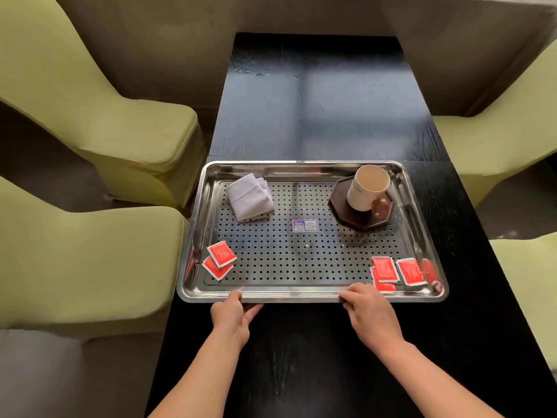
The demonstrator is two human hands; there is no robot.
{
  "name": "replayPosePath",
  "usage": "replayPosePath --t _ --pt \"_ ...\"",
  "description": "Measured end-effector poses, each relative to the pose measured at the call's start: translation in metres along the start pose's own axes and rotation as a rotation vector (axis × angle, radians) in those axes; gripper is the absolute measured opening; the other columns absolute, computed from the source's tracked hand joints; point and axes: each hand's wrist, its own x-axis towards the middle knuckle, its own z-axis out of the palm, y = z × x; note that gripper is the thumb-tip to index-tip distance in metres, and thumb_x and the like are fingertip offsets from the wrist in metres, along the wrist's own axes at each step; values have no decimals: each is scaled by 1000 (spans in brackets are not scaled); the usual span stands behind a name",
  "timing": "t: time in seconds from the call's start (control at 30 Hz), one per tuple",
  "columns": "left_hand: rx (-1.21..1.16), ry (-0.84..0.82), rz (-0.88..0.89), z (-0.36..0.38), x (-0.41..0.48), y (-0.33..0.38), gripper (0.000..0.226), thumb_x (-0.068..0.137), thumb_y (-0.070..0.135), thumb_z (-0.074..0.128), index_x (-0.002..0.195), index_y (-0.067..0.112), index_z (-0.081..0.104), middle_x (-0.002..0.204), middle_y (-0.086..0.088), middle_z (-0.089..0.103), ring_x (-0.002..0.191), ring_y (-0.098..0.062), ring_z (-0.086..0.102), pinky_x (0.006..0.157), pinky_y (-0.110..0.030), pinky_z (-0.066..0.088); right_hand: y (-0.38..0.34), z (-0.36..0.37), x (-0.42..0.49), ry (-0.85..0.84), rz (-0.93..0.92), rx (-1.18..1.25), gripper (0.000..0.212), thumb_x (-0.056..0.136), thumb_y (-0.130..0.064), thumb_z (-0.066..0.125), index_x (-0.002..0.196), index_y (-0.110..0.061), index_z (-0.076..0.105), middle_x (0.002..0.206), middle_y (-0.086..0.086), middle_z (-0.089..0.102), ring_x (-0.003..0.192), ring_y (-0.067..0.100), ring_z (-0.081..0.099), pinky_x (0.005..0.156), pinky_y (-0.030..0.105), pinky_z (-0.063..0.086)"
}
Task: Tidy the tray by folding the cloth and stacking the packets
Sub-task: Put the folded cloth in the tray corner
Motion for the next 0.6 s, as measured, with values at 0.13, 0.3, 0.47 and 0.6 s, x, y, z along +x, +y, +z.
replayPosePath --t 0.13,0.3,0.47,0.6 --pt "4 9 -8 -13 -8 -5 17 96 -2 53 113 -1 50 127 -27 56 94 -38 64 69 -49 58 -1 6 -16 0 -8 5 15 91 -15 68 103 -19 76 99 -9 66 94 14 58 80 29 52" --pt "36 9 -23 -43 -20 -13 16 97 0 53 113 -5 52 124 -28 58 96 -40 65 68 -48 57 -6 18 -50 3 -26 33 11 90 -15 70 97 -19 76 94 -10 66 88 14 57 75 28 52" --pt "72 10 -28 -71 -32 -22 19 98 0 52 115 -8 52 125 -30 58 102 -41 64 68 -48 56 -11 27 -81 -9 -42 44 10 90 -16 69 96 -20 75 94 -11 66 86 14 56 73 25 49" --pt "67 27 -35 -88 -44 -31 27 97 -2 51 123 -11 48 128 -32 56 108 -45 61 72 -51 55 -12 31 -100 -29 -45 50 13 91 -16 67 98 -21 75 97 -10 66 89 14 56 75 25 48"
